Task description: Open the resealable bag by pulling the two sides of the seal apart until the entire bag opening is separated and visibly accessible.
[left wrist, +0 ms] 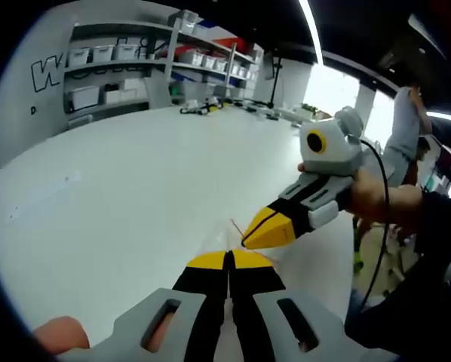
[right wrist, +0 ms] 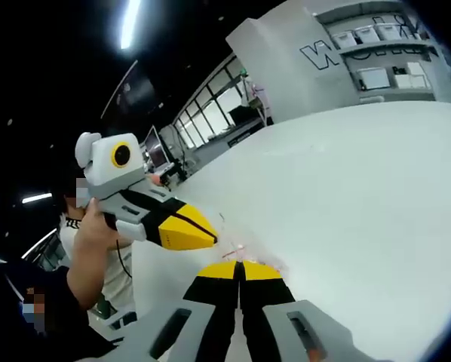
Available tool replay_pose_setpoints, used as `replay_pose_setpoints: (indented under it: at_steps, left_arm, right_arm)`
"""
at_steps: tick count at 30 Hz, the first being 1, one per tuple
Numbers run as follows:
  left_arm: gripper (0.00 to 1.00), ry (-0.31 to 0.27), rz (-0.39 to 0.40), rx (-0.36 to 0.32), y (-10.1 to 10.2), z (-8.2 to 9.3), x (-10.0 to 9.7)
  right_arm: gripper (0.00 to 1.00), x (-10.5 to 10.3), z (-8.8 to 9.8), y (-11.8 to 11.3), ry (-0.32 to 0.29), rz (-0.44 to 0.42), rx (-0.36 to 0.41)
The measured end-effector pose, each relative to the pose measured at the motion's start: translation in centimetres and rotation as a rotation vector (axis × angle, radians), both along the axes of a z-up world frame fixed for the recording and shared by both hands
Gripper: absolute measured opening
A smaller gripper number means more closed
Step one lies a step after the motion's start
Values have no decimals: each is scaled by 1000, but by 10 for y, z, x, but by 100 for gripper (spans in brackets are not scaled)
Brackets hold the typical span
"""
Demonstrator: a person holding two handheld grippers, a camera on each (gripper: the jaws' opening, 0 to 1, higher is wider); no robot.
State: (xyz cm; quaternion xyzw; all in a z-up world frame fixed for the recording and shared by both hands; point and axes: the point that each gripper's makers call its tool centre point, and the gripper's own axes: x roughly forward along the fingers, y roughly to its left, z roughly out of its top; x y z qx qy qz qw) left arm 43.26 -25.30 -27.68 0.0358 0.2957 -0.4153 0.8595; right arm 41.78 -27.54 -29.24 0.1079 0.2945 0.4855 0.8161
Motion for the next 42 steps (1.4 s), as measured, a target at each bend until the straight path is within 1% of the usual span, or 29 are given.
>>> replay_pose_setpoints:
  at_steps: [6, 8, 9, 10, 13, 14, 17, 30, 33, 42]
  left_arm:
    - [0, -17, -2, -2, 2, 6, -1]
    - [0, -17, -4, 1, 2, 6, -3]
    - [0, -19, -5, 0, 1, 7, -4]
    - [0, -24, -2, -2, 2, 8, -4]
    - [0, -30, -2, -6, 2, 10, -7]
    - [0, -31, -5, -10, 1, 11, -7]
    - [0, -34, -8, -16, -1, 13, -8]
    - [0, -39, -8, -12, 0, 12, -3]
    - [0, -51, -2, -20, 0, 13, -1]
    - [1, -53, 0, -27, 0, 13, 0]
  right_arm:
    - [0, 6, 5, -10, -37, -20, -21]
    - [0, 8, 8, -14, -69, -27, -47]
    - [0, 11, 10, -17, -97, -30, -69]
    - [0, 14, 12, -23, -142, -38, -110]
    - [0, 17, 16, -28, -204, -37, -168]
    - [0, 15, 19, -27, -207, -38, -165]
    - [0, 17, 22, -29, -246, -41, -193]
    - [0, 17, 19, -25, -237, -35, -185]
    - [0, 16, 18, -23, -235, -32, -182]
    - [0, 16, 18, -22, -234, -29, -177]
